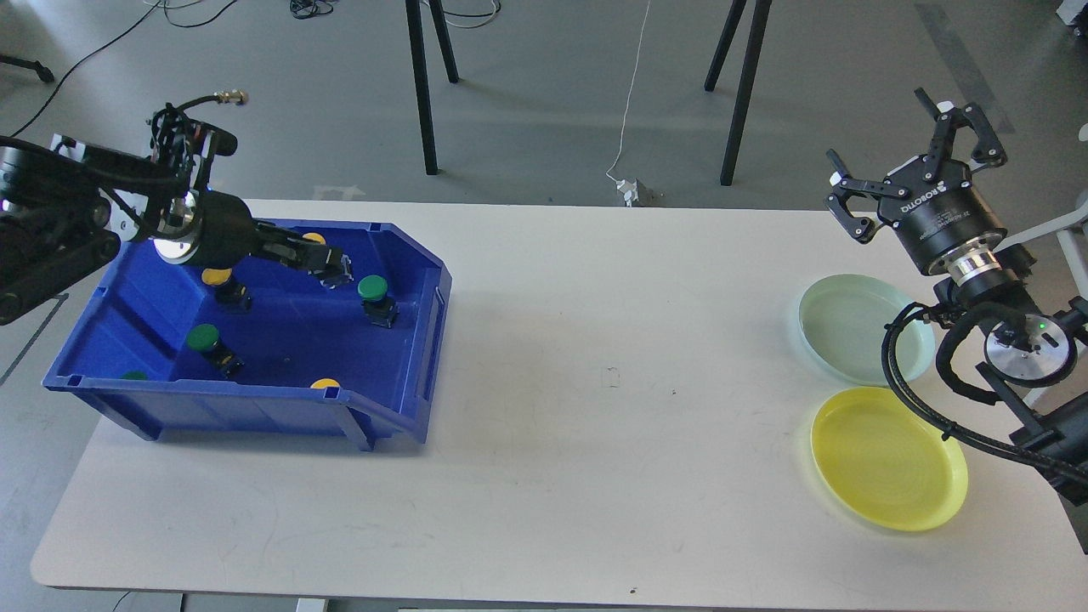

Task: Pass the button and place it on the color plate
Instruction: 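Lift the yellow-capped button and bring it toward the approaching right gripper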

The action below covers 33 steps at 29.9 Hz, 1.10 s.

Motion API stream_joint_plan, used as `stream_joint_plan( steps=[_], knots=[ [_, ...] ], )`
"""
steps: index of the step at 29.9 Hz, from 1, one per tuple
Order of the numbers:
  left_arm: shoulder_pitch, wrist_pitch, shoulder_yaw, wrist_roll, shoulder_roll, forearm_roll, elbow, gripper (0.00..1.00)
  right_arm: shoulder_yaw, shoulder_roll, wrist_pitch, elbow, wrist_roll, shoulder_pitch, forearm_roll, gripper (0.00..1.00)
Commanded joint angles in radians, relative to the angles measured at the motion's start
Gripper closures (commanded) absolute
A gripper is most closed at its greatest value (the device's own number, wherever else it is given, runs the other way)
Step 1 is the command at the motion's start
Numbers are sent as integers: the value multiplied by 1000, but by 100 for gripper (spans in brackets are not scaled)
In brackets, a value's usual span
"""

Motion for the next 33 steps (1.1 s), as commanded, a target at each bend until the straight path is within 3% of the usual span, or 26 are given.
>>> stream_joint_plan(
  steps=[1,6,11,23,33],
  knots=[
    [66,-1,-205,0,76,-193,-165,98,-27,-34,0,83,-12,-15,-12,0],
    [183,-1,-345,0,-51,-485,-227,98,-167,-124,-51,356,-9,-78,-136,0],
    [258,40,-376,0,-242,-535,-215,98,-190,-82,-160,492,-3,-150,-273,0],
    [265,57,-387,0,-274,-545,-218,97,-193,125,-170,486,29,-99,-273,0],
    [269,62,-385,0,-276,-542,-218,97,-196,135,-168,483,48,-49,-267,0]
  ],
)
